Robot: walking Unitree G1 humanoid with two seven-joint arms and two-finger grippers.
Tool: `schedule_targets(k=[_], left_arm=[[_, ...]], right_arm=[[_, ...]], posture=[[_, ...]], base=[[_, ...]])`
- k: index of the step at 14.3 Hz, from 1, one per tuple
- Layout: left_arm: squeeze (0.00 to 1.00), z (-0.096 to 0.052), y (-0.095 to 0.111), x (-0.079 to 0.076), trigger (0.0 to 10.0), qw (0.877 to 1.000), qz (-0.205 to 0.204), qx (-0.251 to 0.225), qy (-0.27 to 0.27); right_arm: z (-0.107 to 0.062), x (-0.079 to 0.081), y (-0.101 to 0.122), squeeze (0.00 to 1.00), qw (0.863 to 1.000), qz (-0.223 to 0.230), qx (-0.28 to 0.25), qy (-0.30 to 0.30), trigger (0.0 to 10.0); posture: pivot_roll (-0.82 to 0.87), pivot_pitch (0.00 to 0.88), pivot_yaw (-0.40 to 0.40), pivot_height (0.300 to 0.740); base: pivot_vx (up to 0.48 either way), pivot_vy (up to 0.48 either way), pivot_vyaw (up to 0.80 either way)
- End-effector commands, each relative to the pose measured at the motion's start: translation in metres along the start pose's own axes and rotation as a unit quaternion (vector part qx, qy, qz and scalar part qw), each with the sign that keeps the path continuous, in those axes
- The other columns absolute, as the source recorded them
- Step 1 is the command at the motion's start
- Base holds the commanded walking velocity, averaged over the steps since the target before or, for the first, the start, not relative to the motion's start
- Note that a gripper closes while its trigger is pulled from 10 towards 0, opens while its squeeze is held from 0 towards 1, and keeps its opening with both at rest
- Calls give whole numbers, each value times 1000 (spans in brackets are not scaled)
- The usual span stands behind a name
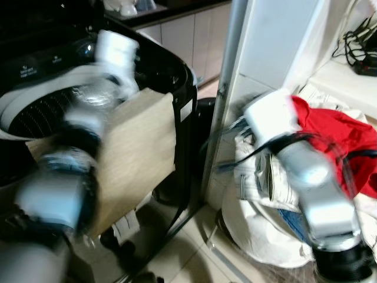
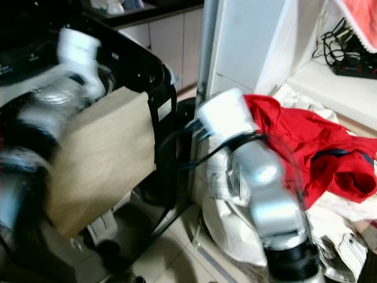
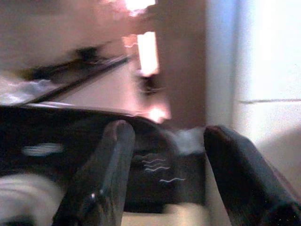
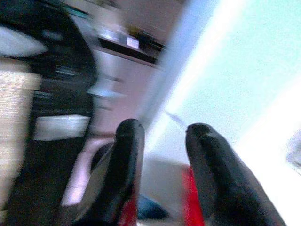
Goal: Clothes washing
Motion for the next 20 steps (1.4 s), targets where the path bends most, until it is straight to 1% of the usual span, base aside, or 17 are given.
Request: schedule_targets(k=[1,2,3,4,5,6,7,9,11,12,13,14,15,16,18,19,20], left_arm=[[0,-3,11,-16,10000,999,0,-19,-50],[0,-10,5,-47,10000,993,6,-23,-120],[0,-16,-2,-63,10000,988,-1,-18,-156],[0,-25,-12,-81,10000,980,-17,-8,-196],[0,-30,-15,-88,10000,977,-20,-3,-212],[0,-42,-20,-102,10000,969,-30,12,-245],[0,-52,-21,-112,10000,962,-41,23,-270],[0,-63,-22,-121,10000,953,-48,38,-297],[0,-77,-29,-131,10000,941,-36,69,-328],[0,-81,-31,-133,10000,939,-33,77,-335],[0,-85,-31,-135,10000,937,-39,83,-336],[0,-87,-30,-136,10000,936,-43,86,-337],[0,-88,-30,-137,10000,936,-44,87,-338],[0,-89,-29,-138,10000,935,-46,88,-340],[0,-91,-29,-142,10000,931,-46,97,-350],[0,-95,-30,-146,10000,925,-43,107,-361],[0,-95,-30,-147,10000,924,-44,108,-363]], right_arm=[[0,-17,-12,1000,999,9,31,-29,10000],[0,-36,-25,1000,996,0,63,-61,10000],[0,-47,-35,1000,994,-4,85,-72,10000],[-2,-63,-51,1000,989,-1,122,-83,10000],[-3,-68,-59,1000,987,2,142,-78,10000],[-10,-78,-77,1000,981,12,183,-63,10000],[-16,-86,-87,1000,976,24,209,-53,10000],[-25,-96,-98,1000,970,27,237,-41,10000],[-39,-113,-110,1000,962,19,270,-42,10000],[-46,-122,-114,1000,956,24,286,-54,10000],[-57,-129,-123,1000,946,29,316,-62,10000],[-68,-131,-132,1000,934,37,350,-62,10000],[-73,-130,-136,196,928,43,366,-59,10000],[-76,-128,-140,0,924,50,377,-52,10000],[-81,-112,-145,0,918,80,389,-3,10000],[-87,-103,-150,0,909,88,408,24,10000],[-91,-100,-156,0,901,88,424,28,10000]], posture=[[-120,0,28,740],[-116,0,26,740],[-114,0,24,740],[-111,0,22,740],[-110,0,22,740],[-109,0,22,740],[-108,0,23,740],[-106,0,23,740],[-101,0,22,740],[-101,0,22,740],[-96,0,21,740],[-96,0,21,740],[-97,0,24,740],[-99,0,26,740],[-99,0,28,740],[-99,0,28,740],[-99,0,28,740]], base=[[0,0,0],[0,0,0],[0,0,0],[0,0,0],[0,0,0],[0,0,0],[0,0,0],[0,0,0],[0,0,0],[0,0,0],[0,0,0],[0,0,0],[0,0,0],[0,0,0],[0,0,0],[0,0,0],[0,0,0]])
Point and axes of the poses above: a point about 5 cm out from each wrist's last joint towards the gripper, its own z axis pointing out of the wrist towards the gripper, its own y axis along the axis of the wrist's last joint, x = y × z, the point moved 6 cm from there along z, pointing out of the wrist towards the gripper, and after that the axes turned 12 degrees about -z, right-handed, at the moved point
